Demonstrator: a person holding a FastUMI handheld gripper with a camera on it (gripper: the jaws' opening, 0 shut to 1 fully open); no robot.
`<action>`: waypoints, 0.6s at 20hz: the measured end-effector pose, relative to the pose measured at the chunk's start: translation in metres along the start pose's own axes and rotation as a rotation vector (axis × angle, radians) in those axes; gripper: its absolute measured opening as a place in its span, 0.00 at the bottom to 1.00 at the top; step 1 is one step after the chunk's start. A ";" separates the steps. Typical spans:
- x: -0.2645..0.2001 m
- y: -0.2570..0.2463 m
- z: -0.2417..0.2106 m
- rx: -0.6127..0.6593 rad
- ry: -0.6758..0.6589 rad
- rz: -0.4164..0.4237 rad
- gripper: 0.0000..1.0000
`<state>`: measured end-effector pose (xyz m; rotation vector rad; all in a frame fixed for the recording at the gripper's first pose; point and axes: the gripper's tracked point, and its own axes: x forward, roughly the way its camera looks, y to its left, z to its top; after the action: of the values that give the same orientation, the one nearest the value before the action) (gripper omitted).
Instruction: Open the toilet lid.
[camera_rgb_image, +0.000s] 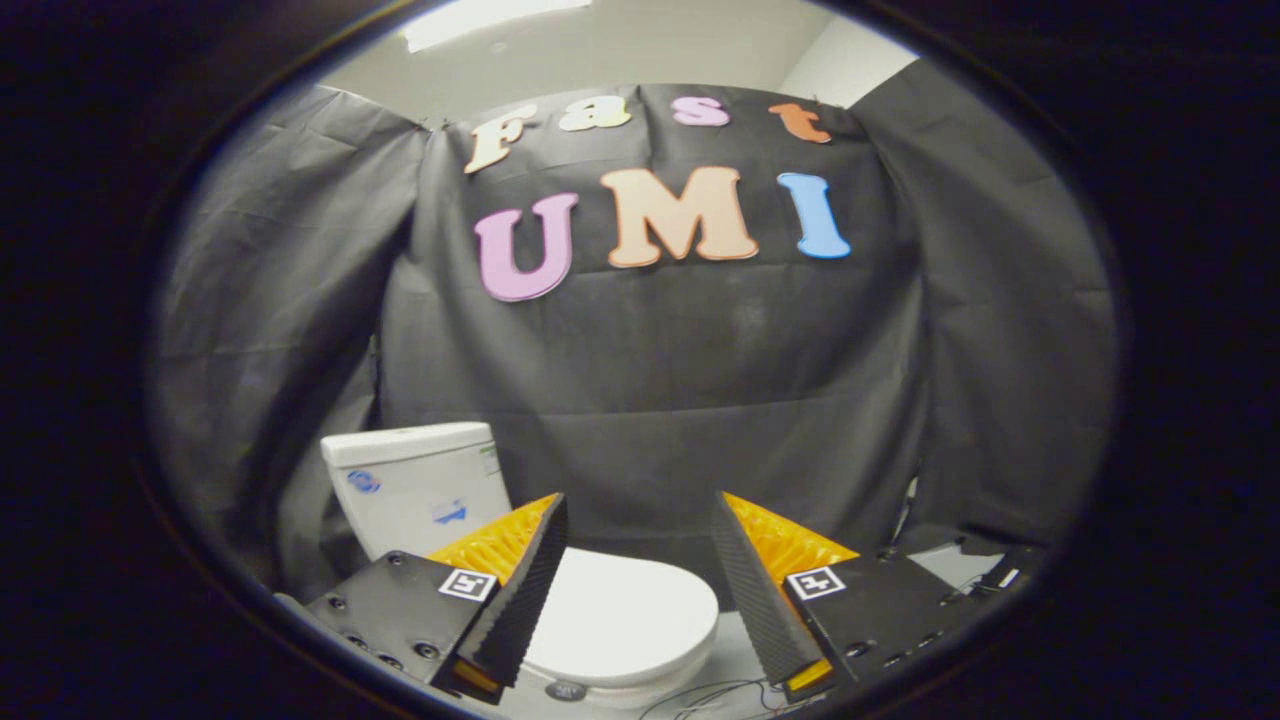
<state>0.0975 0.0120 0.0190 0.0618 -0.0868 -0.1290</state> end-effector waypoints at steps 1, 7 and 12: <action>0.000 0.006 0.006 0.006 -0.027 -0.040 0.89; -0.019 0.056 0.033 -0.022 -0.124 -0.195 0.85; -0.045 0.079 0.046 0.007 -0.194 -0.334 0.85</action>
<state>0.0584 0.0932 0.0664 0.0705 -0.2708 -0.4692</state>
